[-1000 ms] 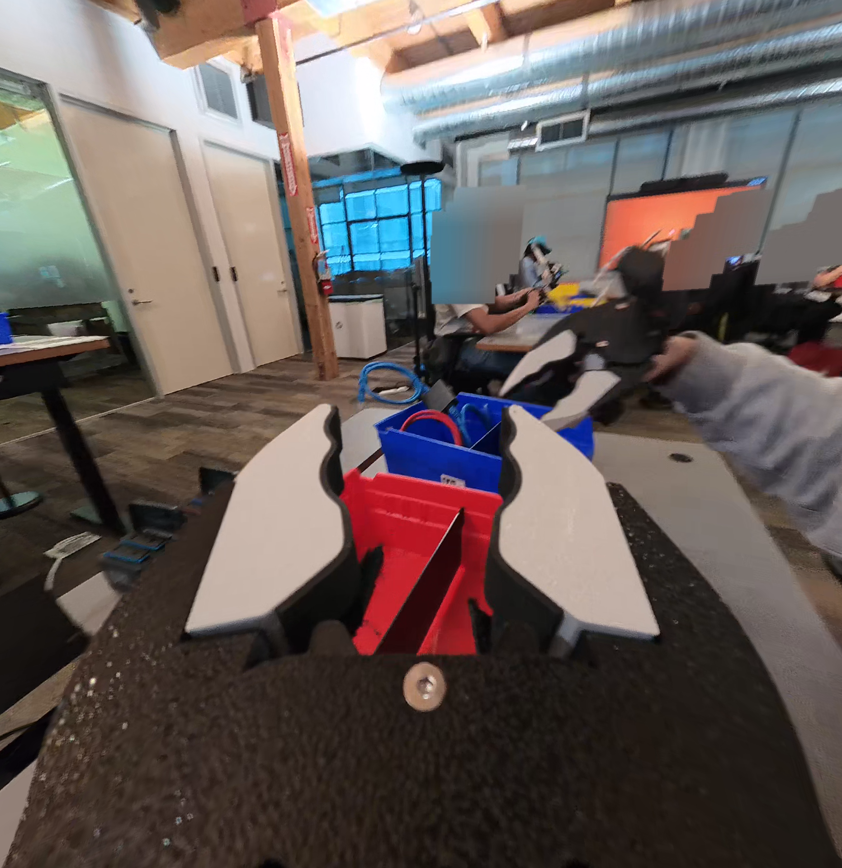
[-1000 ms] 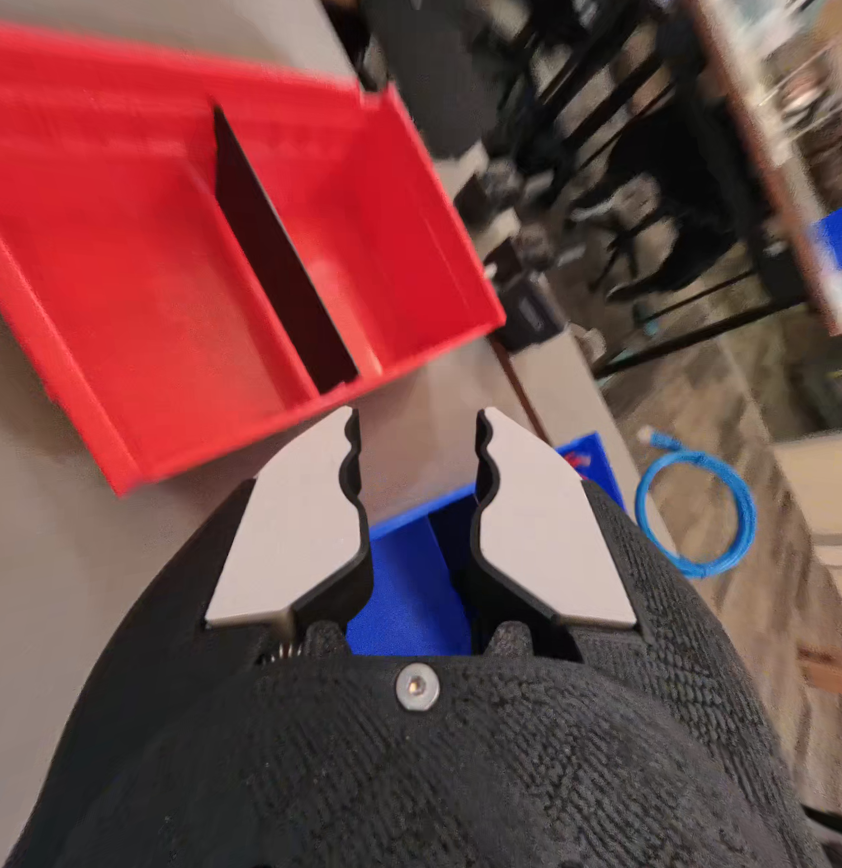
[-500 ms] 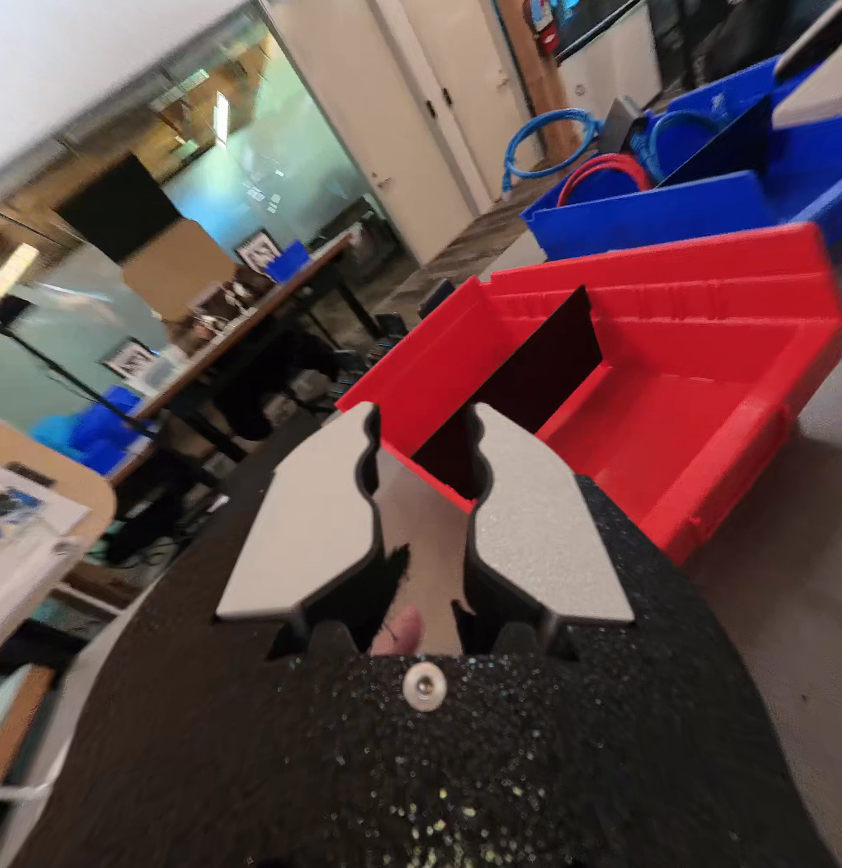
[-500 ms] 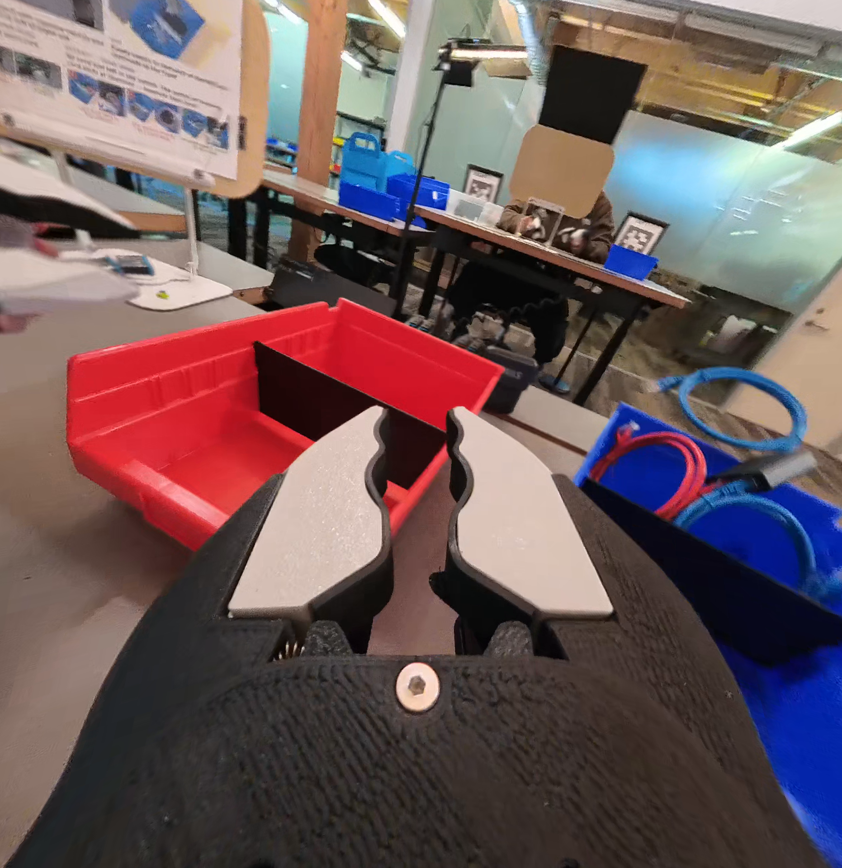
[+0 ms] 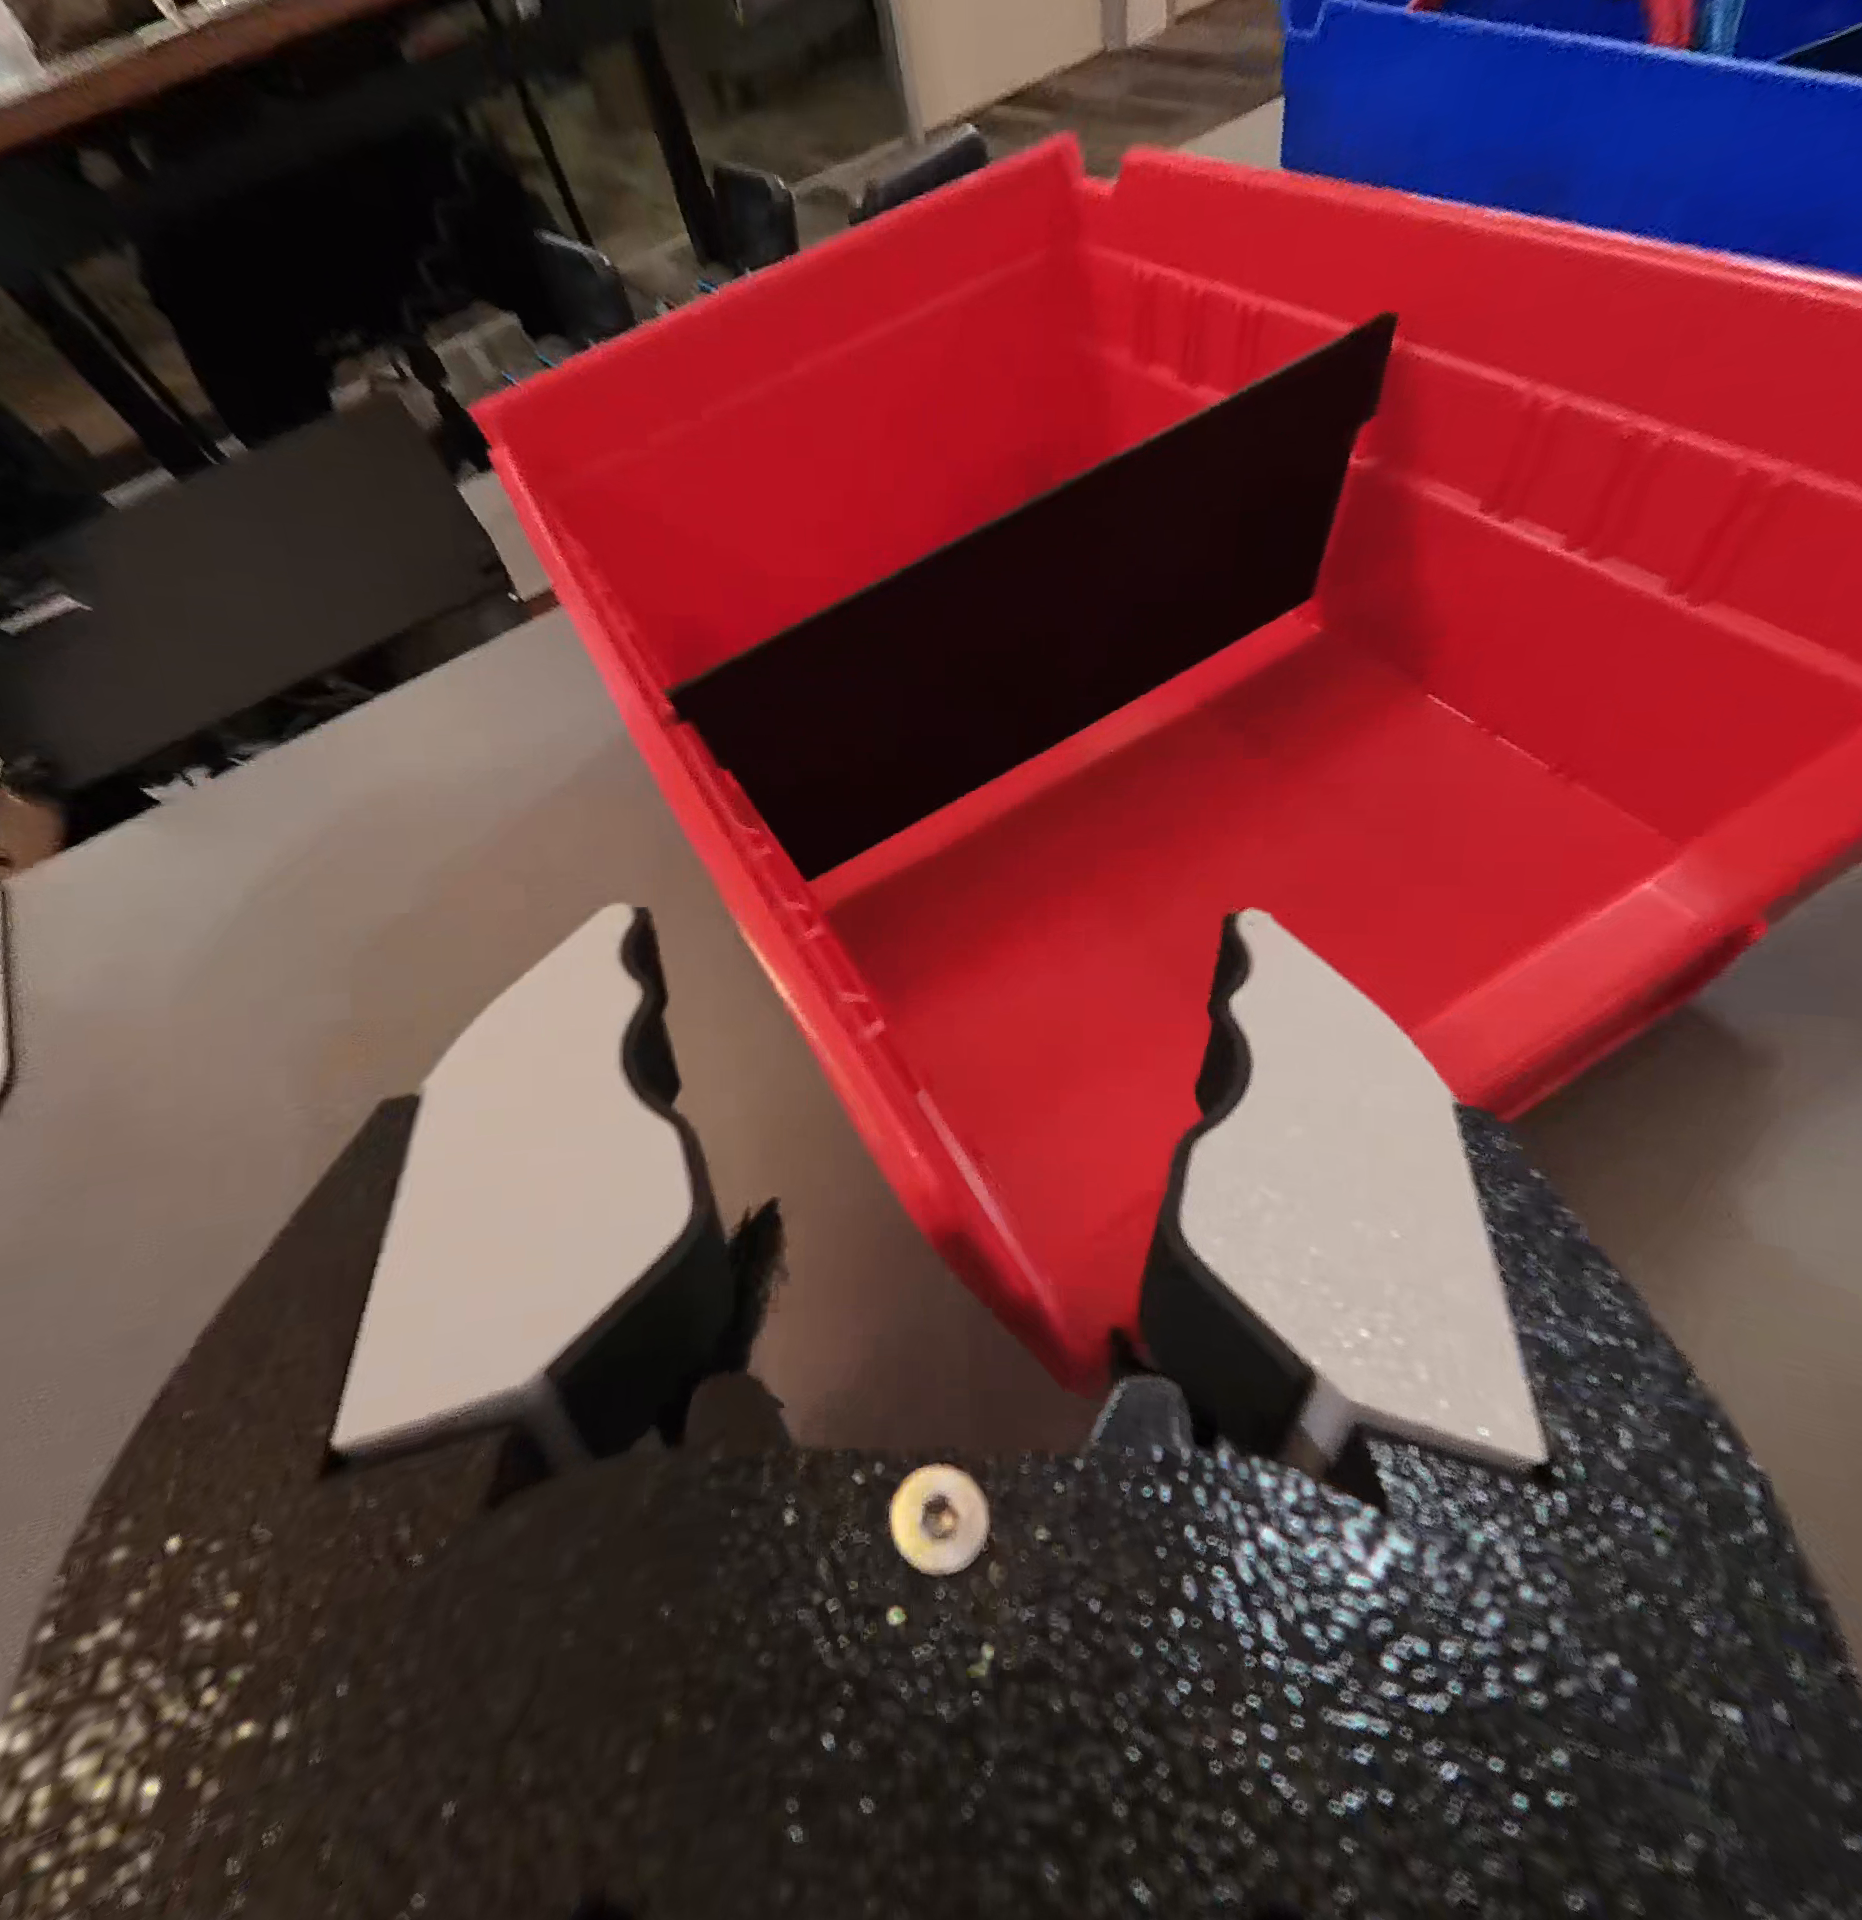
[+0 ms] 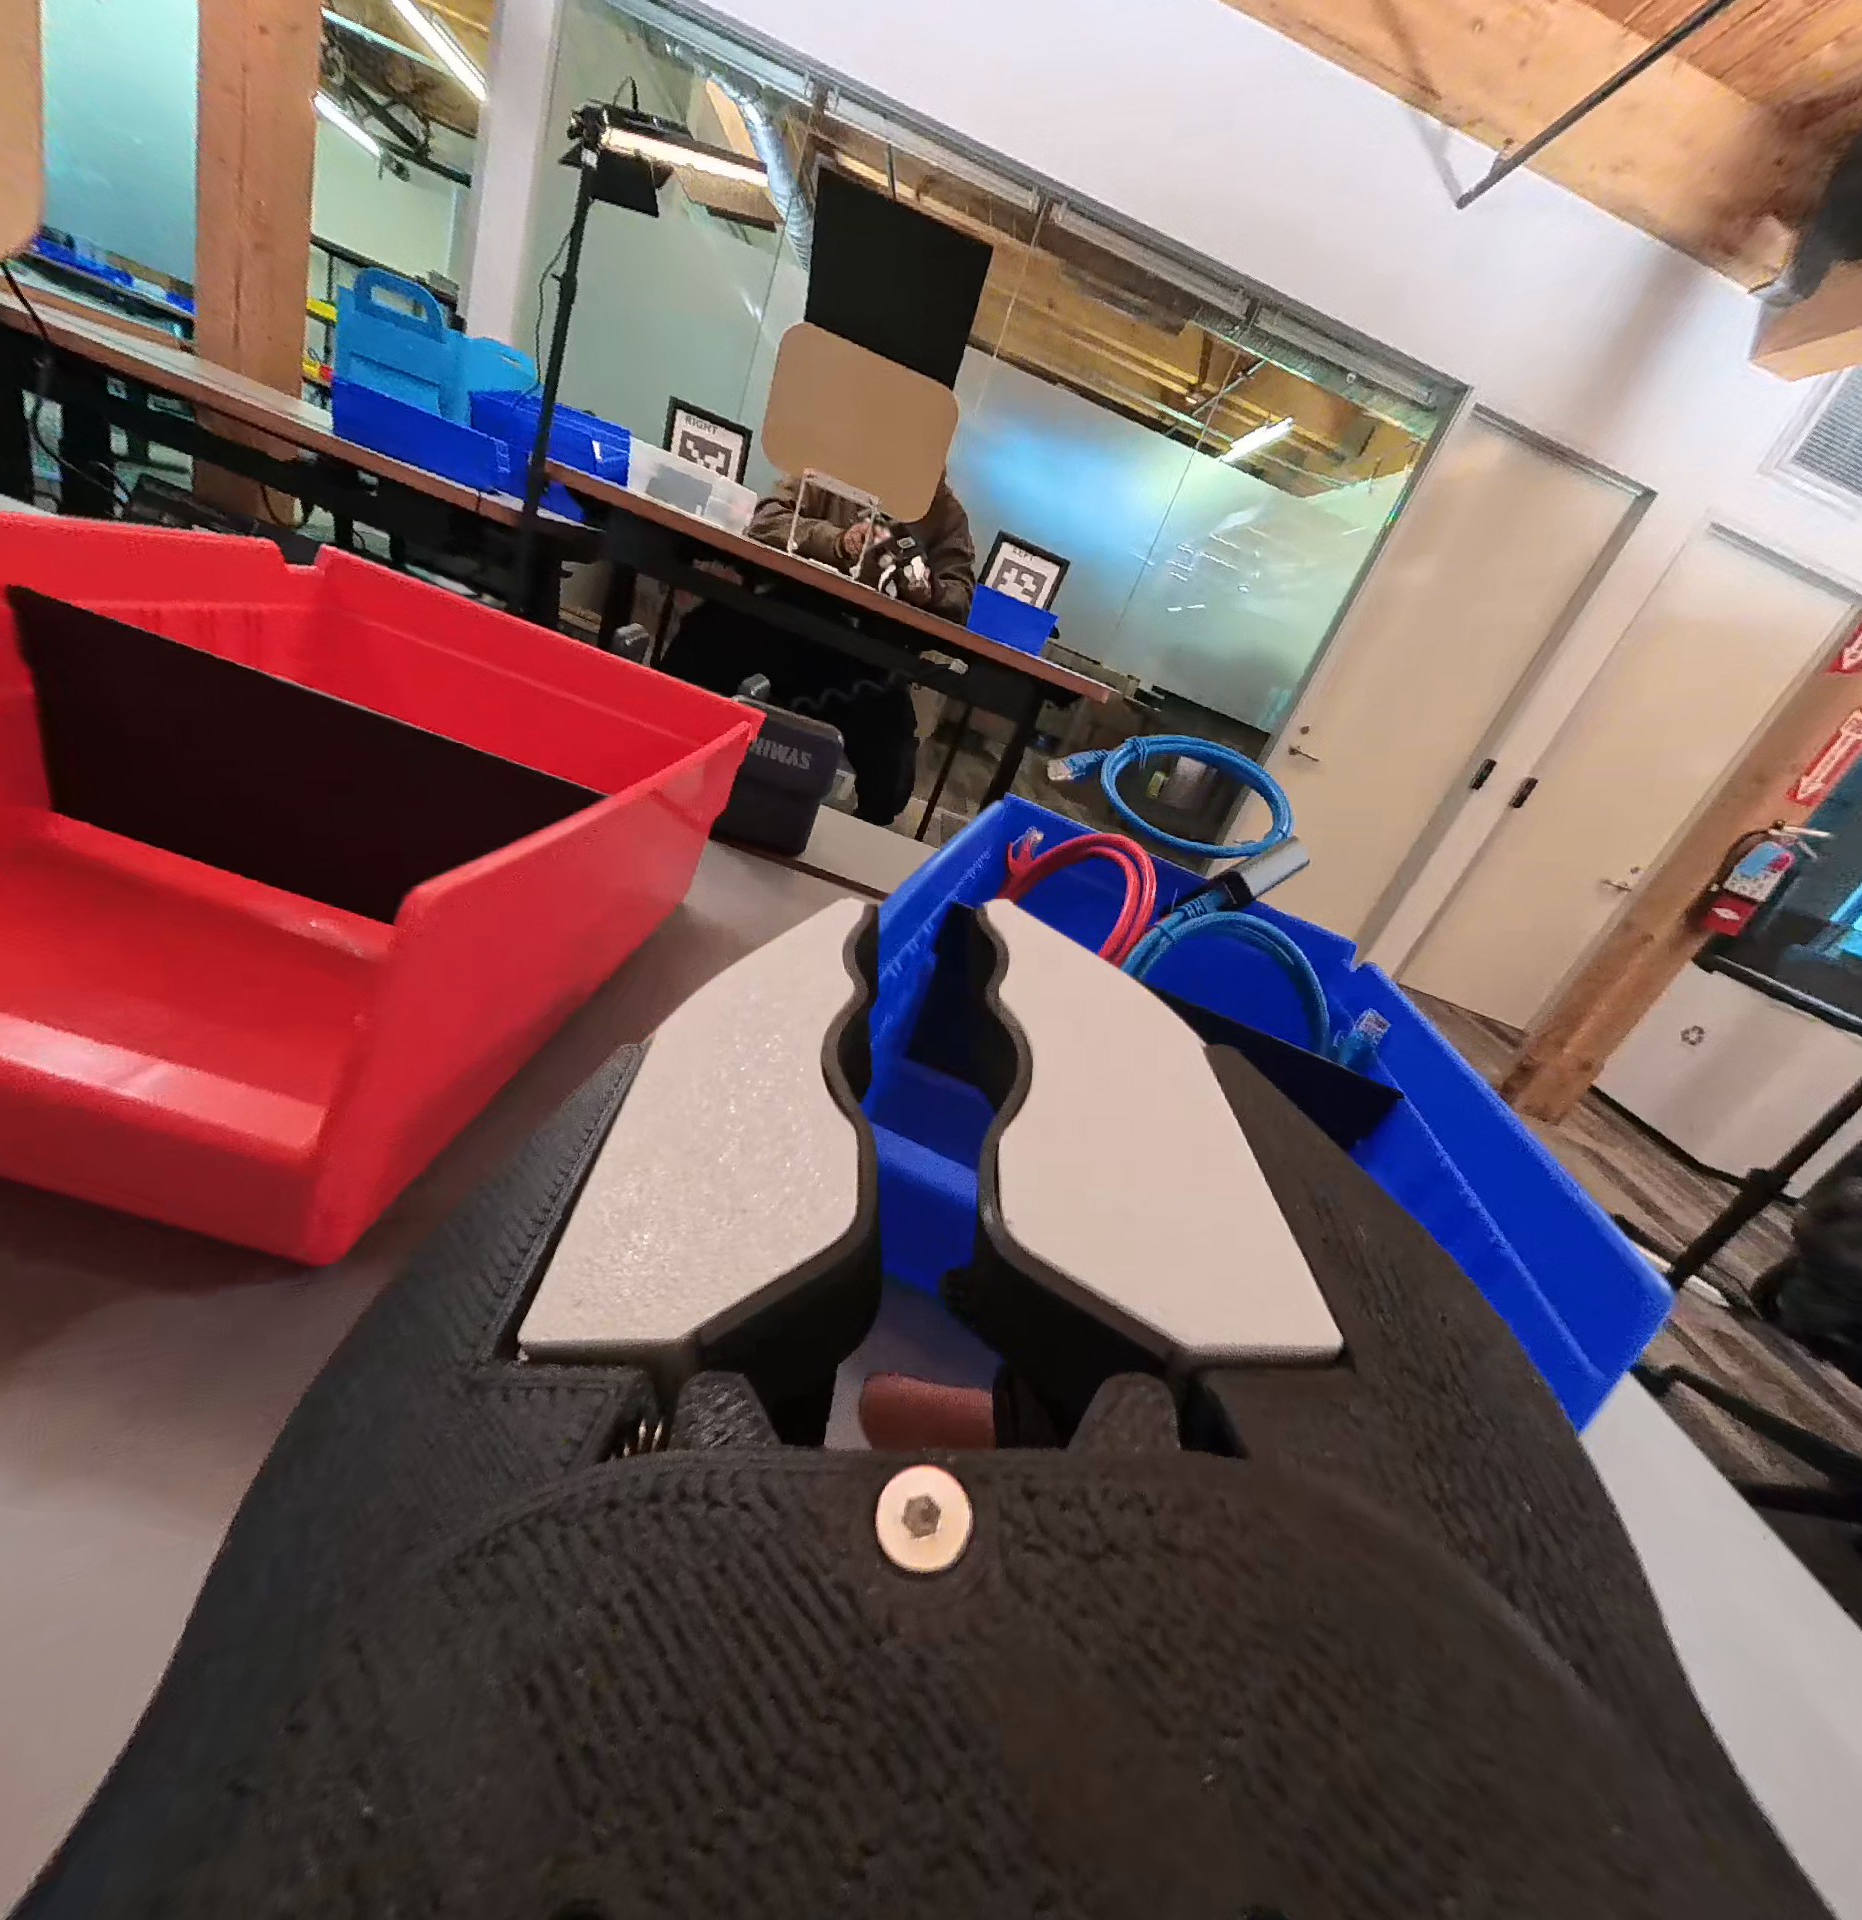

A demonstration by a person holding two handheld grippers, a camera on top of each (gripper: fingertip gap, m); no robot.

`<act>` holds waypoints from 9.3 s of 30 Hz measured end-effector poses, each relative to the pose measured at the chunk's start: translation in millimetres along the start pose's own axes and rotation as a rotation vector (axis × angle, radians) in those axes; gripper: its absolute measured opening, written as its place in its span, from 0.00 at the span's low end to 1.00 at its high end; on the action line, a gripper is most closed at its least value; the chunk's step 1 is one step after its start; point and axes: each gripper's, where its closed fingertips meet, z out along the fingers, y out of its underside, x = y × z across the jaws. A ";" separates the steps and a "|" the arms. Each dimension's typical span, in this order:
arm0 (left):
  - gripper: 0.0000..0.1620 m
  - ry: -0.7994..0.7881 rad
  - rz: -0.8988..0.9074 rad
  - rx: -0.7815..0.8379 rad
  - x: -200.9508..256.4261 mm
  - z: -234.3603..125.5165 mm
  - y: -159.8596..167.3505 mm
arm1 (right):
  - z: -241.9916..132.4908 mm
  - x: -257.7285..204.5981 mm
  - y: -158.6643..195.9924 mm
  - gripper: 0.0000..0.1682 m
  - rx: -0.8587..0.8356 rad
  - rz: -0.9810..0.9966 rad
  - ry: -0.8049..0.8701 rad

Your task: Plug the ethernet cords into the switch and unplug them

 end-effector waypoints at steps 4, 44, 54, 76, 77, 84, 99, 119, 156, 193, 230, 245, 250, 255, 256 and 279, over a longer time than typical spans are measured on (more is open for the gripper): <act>0.31 -0.037 -0.005 -0.006 -12.6 -0.5 0.1 | -1.1 1.9 3.6 0.08 0.009 -0.028 0.014; 0.11 0.408 0.263 0.012 -108.2 -128.5 79.4 | 55.1 172.4 137.9 0.26 -0.924 0.036 -0.084; 0.04 0.630 0.243 0.013 -145.8 -163.1 101.8 | 64.1 168.1 167.7 0.15 -1.142 0.031 -0.237; 0.03 0.539 0.088 0.102 -154.1 -211.3 123.5 | 61.7 29.2 108.4 0.07 -0.904 0.206 -0.208; 0.03 0.531 0.085 0.102 -154.9 -213.3 124.4 | 62.1 17.2 103.9 0.07 -0.898 0.203 -0.226; 0.03 0.484 0.037 0.101 -163.0 -228.7 132.4 | 68.2 -57.4 75.1 0.08 -0.855 0.185 -0.302; 0.03 0.388 -0.024 0.090 -169.5 -255.9 145.5 | 82.0 -152.2 41.1 0.17 -0.748 0.093 -0.456; 0.03 0.317 -0.049 0.123 -169.2 -274.3 150.6 | 79.1 -139.4 -49.9 0.14 -0.270 -0.452 -0.354; 0.02 0.092 0.518 0.337 -123.5 -331.4 -71.3 | 35.6 -235.2 -196.8 0.02 -0.290 0.026 -1.122; 0.10 0.618 0.051 0.277 198.1 -32.7 -91.8 | 30.4 139.3 118.5 0.03 -1.211 -0.280 -0.993; 0.34 -0.122 -0.228 0.283 -159.9 -39.9 -11.9 | 150.1 105.7 -37.7 0.32 -0.423 0.068 -0.363; 0.37 0.068 -0.278 0.368 -133.6 -10.8 5.7 | 82.2 -43.9 -52.7 0.32 0.089 0.411 -0.217; 0.31 0.094 -0.242 0.385 -126.7 -9.8 5.9 | 79.3 -48.6 -37.2 0.21 0.107 0.281 -0.144; 0.29 0.083 -0.222 0.407 -125.1 -12.0 3.5 | 83.3 -54.0 -20.1 0.15 0.059 0.234 -0.115; 0.29 0.079 -0.221 0.409 -125.4 -12.3 3.4 | 83.8 -54.6 -17.8 0.15 0.049 0.231 -0.110; 0.00 0.014 -0.164 0.505 -127.0 -25.6 -3.4 | 80.5 -93.1 -7.0 0.04 -0.089 0.242 -0.294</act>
